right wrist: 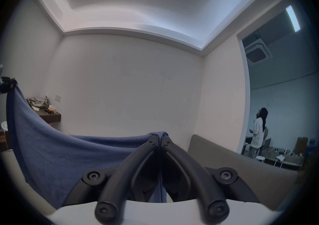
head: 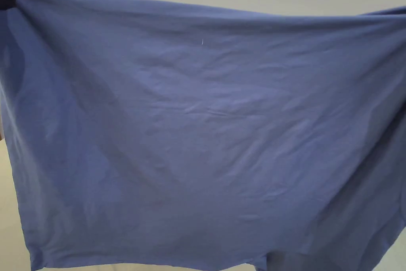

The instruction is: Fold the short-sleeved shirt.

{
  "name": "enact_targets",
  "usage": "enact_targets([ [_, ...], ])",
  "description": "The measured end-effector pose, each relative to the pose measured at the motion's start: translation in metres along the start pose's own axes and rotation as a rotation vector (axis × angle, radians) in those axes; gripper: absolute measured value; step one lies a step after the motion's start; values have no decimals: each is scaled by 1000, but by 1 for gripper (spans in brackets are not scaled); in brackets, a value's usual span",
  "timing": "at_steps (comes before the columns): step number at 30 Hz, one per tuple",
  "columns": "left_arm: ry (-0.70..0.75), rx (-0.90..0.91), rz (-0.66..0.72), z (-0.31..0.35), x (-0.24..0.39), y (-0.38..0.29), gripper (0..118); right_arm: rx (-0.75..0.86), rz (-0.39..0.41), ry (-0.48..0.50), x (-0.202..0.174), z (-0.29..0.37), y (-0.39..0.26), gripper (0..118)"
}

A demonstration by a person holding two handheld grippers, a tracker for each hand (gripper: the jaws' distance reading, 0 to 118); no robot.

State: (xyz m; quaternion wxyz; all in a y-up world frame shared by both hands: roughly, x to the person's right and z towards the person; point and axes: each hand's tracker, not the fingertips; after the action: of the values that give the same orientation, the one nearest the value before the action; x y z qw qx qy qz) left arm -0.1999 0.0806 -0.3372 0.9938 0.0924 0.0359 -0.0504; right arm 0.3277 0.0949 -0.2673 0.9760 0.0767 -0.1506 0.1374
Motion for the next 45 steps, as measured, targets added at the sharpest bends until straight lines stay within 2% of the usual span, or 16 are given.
enact_targets([
  [14, 3, -103, -57, -126, 35, 5, 3, -32, 79, -58, -27, -144, -11, 0],
  [19, 8, -110, -104, -168, 45, -1, 3, -56, 38, -68, -34, -192, -20, 0],
  [25, 11, -135, -88, -213, 54, -21, 3, -55, 82, -88, -50, -237, -28, 0],
  [29, 16, -167, -79, -241, 62, -44, 3, -75, 81, -77, -61, -261, -42, 0],
  [36, -4, -245, -46, -300, 77, -121, 3, -177, 24, -38, -79, -299, -110, 0],
  [39, -22, -295, -26, -317, 81, -167, 3, -235, 32, -10, -89, -303, -156, 0],
  [41, -40, -343, -29, -321, 84, -200, 3, -277, 27, 10, -94, -301, -189, 0],
  [45, -65, -406, -48, -289, 92, -253, 3, -375, -17, 63, -104, -277, -249, 0],
])
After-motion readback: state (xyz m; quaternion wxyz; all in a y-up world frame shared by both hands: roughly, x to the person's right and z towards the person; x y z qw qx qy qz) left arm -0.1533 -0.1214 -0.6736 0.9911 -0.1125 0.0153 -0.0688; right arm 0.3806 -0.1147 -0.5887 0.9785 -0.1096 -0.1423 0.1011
